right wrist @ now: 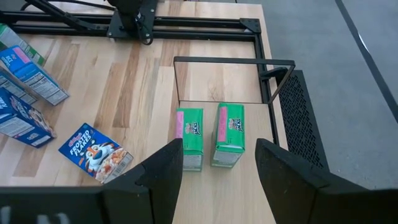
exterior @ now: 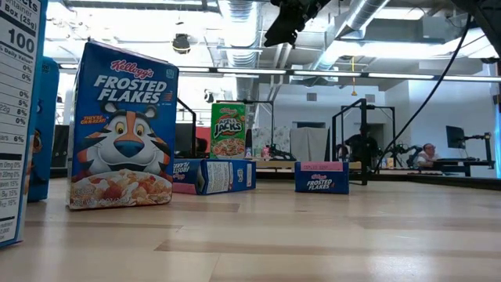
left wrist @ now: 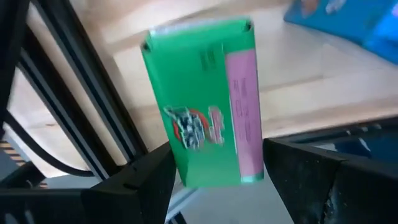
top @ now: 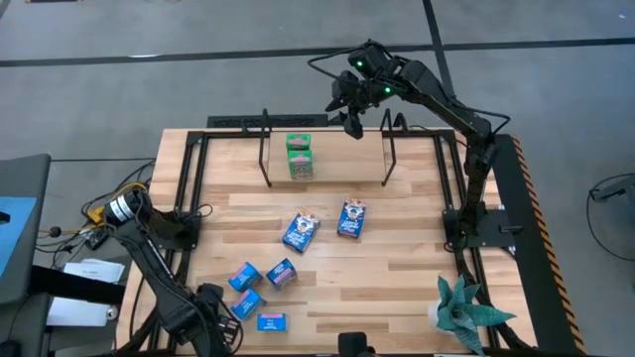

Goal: Stack cereal on shelf
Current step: Put the green cereal box on the shelf aligned with the other green cereal box

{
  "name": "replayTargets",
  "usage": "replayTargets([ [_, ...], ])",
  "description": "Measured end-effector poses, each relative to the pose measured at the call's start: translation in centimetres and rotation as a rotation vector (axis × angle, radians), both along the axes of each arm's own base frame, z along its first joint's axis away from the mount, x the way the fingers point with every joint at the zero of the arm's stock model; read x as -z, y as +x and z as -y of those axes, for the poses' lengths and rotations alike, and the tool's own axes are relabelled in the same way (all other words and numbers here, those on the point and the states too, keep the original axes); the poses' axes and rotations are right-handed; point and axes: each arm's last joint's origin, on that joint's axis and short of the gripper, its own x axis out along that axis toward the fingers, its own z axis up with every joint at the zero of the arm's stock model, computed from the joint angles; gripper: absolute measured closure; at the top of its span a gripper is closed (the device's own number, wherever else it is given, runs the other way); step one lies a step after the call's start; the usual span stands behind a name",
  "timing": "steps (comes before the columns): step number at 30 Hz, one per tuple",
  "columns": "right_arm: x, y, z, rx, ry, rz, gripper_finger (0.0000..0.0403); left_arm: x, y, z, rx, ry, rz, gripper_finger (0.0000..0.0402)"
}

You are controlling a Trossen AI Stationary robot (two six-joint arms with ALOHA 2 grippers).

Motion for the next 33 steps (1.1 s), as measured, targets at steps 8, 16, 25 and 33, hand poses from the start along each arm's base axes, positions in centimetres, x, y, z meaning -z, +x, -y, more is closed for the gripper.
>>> replayTargets([
  [8, 0.0, 0.0, 0.0, 0.000, -0.001, 0.000, 0.0178, 0.0, 0.2, 0.0, -0.001, -0.002, 0.017, 0.0202],
  [16, 0.0, 0.0, 0.0, -0.002, -0.003, 0.000, 0.0178, 0.0, 0.3, 0.0, 0.006, -0.002, 0.030, 0.0267],
  [25, -0.2, 0.2, 0.1, -0.006, -0.027, 0.027, 0.0178, -2.3, -0.3, -1.4, -0.004, -0.042, 0.061, 0.0291],
  [33, -0.5, 0.3, 0.2, -0.006, -0.045, 0.054, 0.0178, -6.8, -2.1, -5.3, 0.010, -0.004, 0.236, 0.0291],
])
